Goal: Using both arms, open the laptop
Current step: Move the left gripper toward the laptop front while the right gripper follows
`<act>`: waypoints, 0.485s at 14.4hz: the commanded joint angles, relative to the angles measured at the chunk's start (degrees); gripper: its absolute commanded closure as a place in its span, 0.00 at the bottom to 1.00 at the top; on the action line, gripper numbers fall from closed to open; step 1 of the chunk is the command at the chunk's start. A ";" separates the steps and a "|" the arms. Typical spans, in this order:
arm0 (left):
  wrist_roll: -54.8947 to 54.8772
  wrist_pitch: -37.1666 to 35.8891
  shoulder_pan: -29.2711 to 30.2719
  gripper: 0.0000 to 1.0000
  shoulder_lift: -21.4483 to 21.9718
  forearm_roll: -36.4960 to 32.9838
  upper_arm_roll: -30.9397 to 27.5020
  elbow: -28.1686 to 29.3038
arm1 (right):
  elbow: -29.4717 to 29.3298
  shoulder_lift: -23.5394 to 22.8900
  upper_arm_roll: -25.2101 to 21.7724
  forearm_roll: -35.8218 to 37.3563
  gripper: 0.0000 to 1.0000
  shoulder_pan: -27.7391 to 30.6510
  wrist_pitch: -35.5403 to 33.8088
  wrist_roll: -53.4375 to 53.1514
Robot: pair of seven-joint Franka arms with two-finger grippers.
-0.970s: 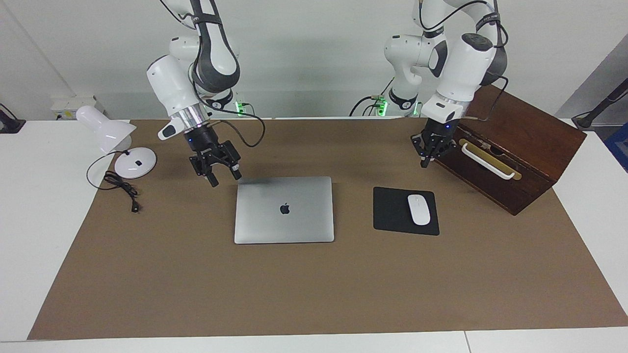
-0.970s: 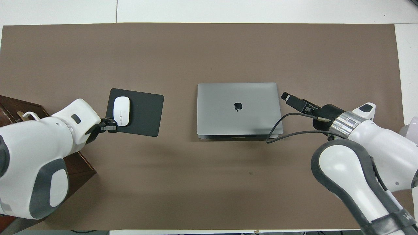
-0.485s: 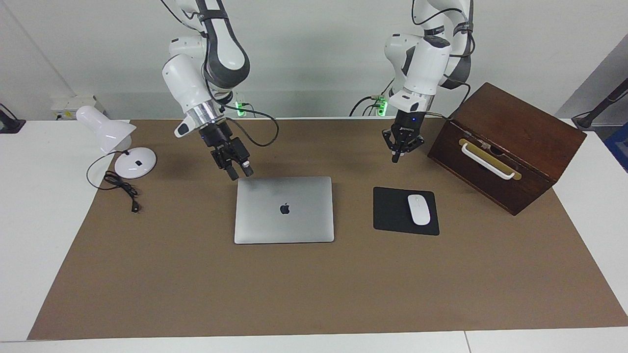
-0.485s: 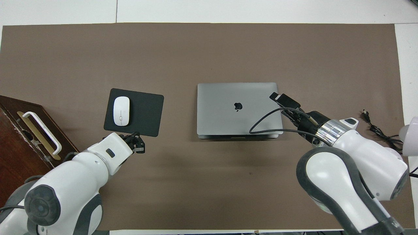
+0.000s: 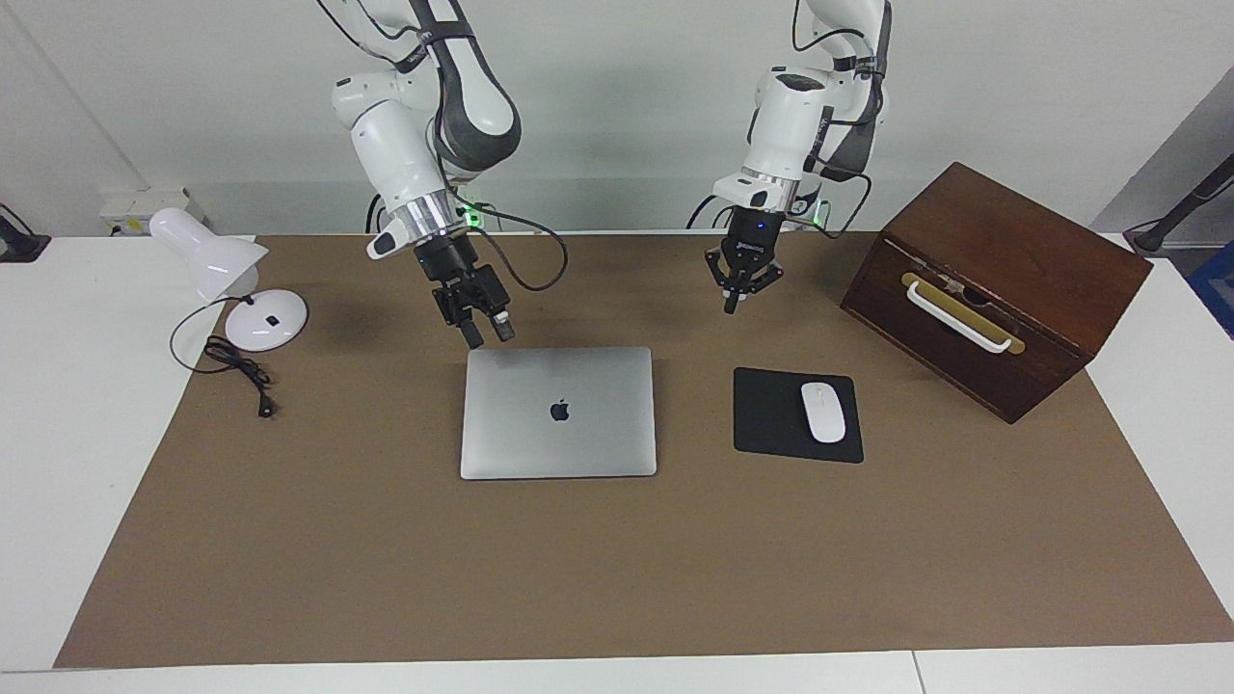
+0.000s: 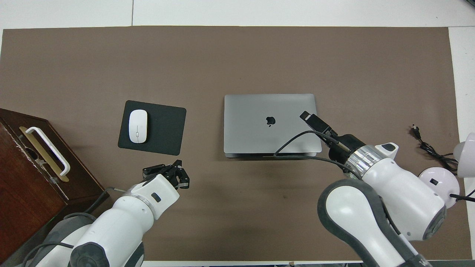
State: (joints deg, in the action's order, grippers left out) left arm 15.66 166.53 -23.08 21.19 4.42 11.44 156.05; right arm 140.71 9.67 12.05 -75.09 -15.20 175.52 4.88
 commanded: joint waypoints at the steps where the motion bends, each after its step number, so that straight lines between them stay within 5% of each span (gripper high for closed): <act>1: 0.95 5.63 -0.74 1.00 -0.53 0.50 1.91 2.07 | 1.41 0.88 0.16 -7.41 0.00 -4.82 6.21 2.84; 7: 1.92 14.77 -1.44 1.00 -6.24 0.50 4.65 2.33 | 1.24 0.09 0.16 -18.41 0.00 -10.36 10.97 11.28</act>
State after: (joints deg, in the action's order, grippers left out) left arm 17.13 177.05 -23.17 17.33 4.42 16.21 157.74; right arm 141.46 9.69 12.20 -90.58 -23.42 184.09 13.85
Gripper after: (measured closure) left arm 0.991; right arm 0.000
